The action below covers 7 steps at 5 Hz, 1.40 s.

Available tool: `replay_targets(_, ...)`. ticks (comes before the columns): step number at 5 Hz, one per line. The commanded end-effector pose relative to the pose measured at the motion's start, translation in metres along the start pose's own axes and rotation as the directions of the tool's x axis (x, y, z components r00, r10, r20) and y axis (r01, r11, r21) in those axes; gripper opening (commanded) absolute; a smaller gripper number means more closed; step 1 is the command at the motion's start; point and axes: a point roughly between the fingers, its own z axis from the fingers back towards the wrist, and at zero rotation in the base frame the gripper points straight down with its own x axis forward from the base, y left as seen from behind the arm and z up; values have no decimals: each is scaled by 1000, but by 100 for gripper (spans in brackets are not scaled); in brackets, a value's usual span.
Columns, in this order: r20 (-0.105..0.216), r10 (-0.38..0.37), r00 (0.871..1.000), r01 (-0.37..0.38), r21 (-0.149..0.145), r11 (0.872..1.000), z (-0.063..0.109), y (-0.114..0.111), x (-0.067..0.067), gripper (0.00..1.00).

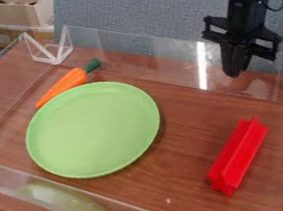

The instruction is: Put the red object on the right side

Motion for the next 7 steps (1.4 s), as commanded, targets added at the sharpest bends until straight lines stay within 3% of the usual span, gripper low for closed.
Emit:
replay_targets(1, 33, -42, 999, 43, -30, 999, 16, -3, -20, 0)
replay_targets(2, 53, -174, 983, 176, -52, 983, 29, -25, -28, 100)
replay_targets(3, 52, -310, 949, 313, -89, 945, 35, -50, -36, 0)
replay_targets(4, 41, -421, 906, 423, -136, 896, 33, -66, -43, 100)
replay_targets(5, 33, -420, 907, 419, -170, 892, 13, -73, -65, 100)
replay_targets(6, 8, -434, 901, 428, -188, 884, -16, -74, -76, 100)
replay_targets(7, -25, -472, 881, 457, -207, 865, -40, -72, -81, 100)
